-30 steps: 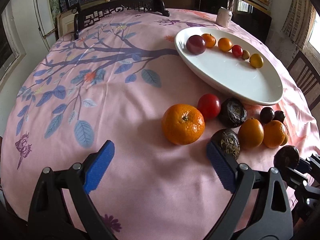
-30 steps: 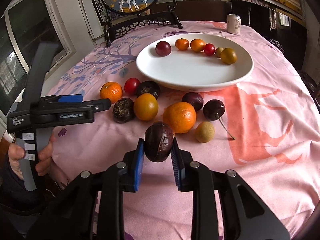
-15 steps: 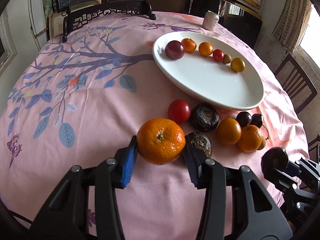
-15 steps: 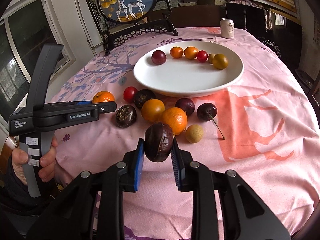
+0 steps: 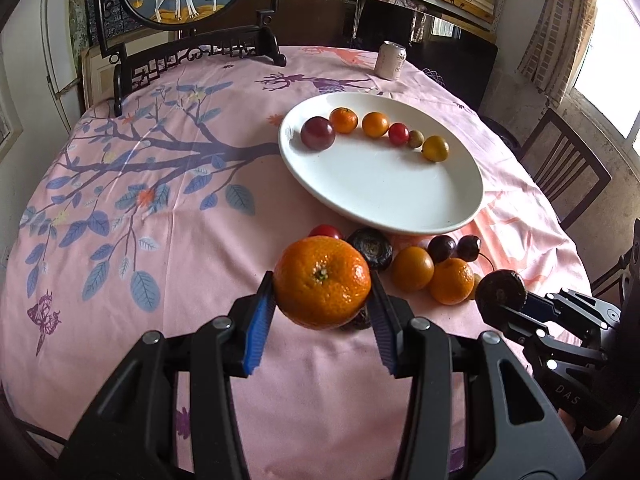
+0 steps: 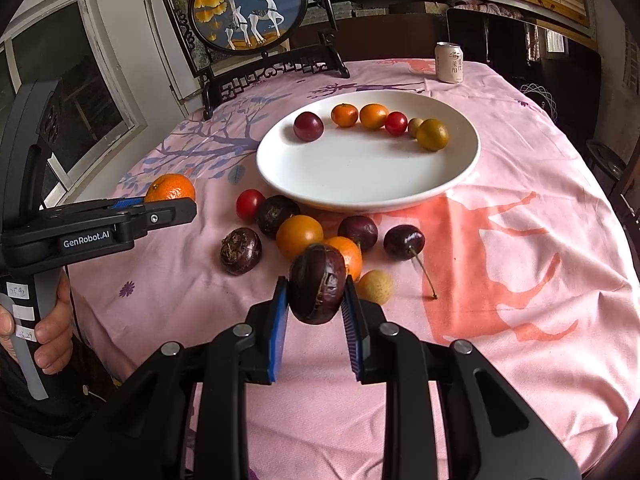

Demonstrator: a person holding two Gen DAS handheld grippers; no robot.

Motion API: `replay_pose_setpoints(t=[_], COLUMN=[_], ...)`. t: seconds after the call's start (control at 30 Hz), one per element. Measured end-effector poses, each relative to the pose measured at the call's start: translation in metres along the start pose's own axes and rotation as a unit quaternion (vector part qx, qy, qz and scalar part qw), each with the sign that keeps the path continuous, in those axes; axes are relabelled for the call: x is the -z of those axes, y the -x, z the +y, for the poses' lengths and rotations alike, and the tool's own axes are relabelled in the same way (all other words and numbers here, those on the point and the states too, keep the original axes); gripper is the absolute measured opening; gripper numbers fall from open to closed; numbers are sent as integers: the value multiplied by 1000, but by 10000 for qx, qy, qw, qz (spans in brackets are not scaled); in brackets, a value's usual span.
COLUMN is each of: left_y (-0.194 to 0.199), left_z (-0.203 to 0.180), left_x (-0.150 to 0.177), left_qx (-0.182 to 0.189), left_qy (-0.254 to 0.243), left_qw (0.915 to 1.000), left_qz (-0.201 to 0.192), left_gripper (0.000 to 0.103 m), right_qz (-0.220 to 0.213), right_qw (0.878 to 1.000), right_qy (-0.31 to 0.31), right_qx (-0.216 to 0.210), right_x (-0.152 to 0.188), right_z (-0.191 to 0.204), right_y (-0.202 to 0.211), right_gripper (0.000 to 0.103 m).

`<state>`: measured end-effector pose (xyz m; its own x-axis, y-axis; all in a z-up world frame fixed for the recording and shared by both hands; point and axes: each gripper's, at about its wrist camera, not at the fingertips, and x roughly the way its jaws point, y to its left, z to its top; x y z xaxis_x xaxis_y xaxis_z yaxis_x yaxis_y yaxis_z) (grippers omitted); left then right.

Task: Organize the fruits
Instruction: 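Place passion fruit and tangerine on the plate and open both grippers, then grasp a small tan fruit with the right gripper while the left grasps a dark passion fruit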

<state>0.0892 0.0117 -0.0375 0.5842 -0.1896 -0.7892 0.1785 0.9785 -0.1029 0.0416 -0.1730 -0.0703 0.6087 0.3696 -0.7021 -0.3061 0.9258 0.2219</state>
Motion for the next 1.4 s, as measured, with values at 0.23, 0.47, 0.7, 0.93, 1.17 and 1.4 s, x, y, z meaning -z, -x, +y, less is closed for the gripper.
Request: replay_pose_setpoints(t=[0.23, 0.47, 0.7, 0.93, 1.17, 1.4], left_y=[-30, -104, -152, -116, -18, -7], left_z=[-18, -44, -44, -39, -20, -3], left_x=[-81, -141, -155, -161, -94, -16], left_qx=[-250, 52, -116, -153, -355, -212], left_qy=[-250, -186, -58, -76, -224, -68], left_qw=[9994, 9993, 9979, 9996, 9973, 9993], left_qz=[1, 321, 628, 220, -595, -315], left_gripper=[46, 46, 47, 67, 74, 82], right_qz=[-280, 133, 362, -166, -649, -276], right_qw=[9973, 9967, 9959, 9897, 9855, 9909], right_qy=[403, 190, 72, 426, 305, 16], right_qx=[548, 782, 823, 1357, 1535, 1319], right_x=[-62, -117, -129, -134, -82, -25], right_z=[-11, -51, -72, -63, -54, -40], right_y=[-13, -77, -114, -86, 6, 20], right_gripper=[26, 26, 26, 52, 79, 80])
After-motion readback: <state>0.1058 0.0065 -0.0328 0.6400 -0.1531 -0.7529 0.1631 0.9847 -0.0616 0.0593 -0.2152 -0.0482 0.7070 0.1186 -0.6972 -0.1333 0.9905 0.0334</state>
